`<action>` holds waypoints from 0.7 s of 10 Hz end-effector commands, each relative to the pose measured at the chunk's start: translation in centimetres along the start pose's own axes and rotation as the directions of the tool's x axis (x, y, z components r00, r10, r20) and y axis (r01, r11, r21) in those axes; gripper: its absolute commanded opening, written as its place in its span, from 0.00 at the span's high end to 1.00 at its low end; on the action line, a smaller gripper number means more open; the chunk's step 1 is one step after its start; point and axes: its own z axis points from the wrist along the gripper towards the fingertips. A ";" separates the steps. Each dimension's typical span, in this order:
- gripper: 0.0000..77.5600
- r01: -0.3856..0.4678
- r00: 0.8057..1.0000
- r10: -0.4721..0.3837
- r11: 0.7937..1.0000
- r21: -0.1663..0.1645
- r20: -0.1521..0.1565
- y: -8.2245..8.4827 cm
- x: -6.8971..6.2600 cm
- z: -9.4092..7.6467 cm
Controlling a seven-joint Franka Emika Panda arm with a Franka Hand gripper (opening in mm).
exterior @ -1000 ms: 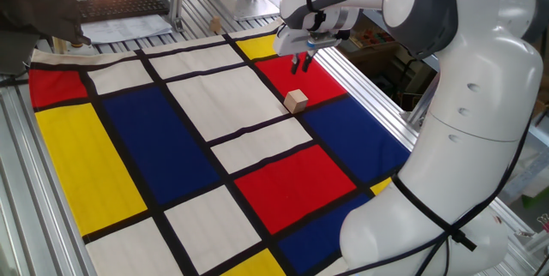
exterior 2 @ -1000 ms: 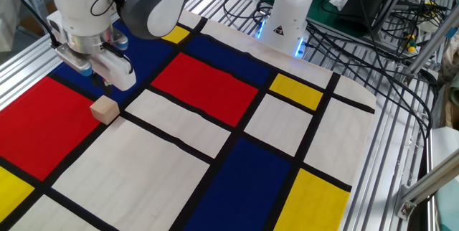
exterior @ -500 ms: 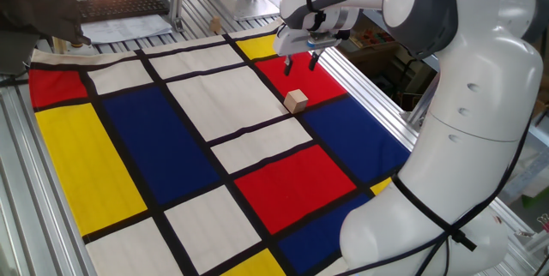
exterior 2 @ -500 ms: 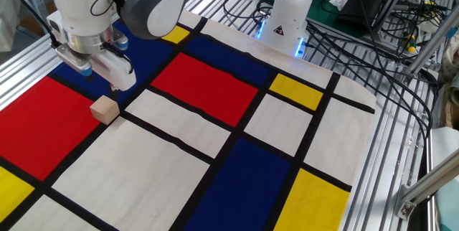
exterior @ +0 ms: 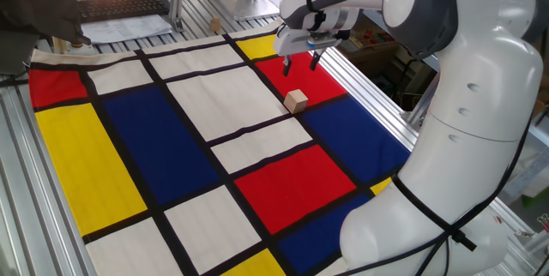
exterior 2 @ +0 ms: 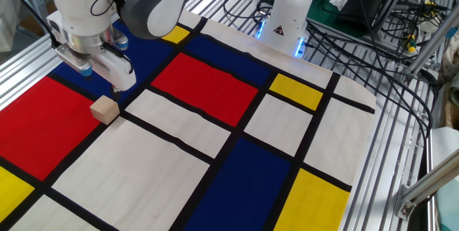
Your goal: Pick up the small block on the left and move it to the right
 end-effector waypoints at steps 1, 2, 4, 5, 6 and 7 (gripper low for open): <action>0.00 -0.020 0.997 0.015 0.998 -0.066 -0.073 0.8 -0.7 0.7; 0.00 -0.057 0.996 0.046 0.988 -0.142 -0.080 1.2 -0.5 -0.8; 0.00 -0.053 0.995 0.045 0.994 -0.098 -0.085 1.2 -0.5 -0.8; 0.00 -0.064 0.993 0.063 0.998 -0.002 -0.104 1.2 -0.5 -0.8; 0.00 -0.075 0.991 0.076 0.997 0.018 -0.110 1.2 -0.5 -0.8; 0.00 -0.073 0.990 0.077 0.997 0.034 -0.114 1.2 -0.5 -0.8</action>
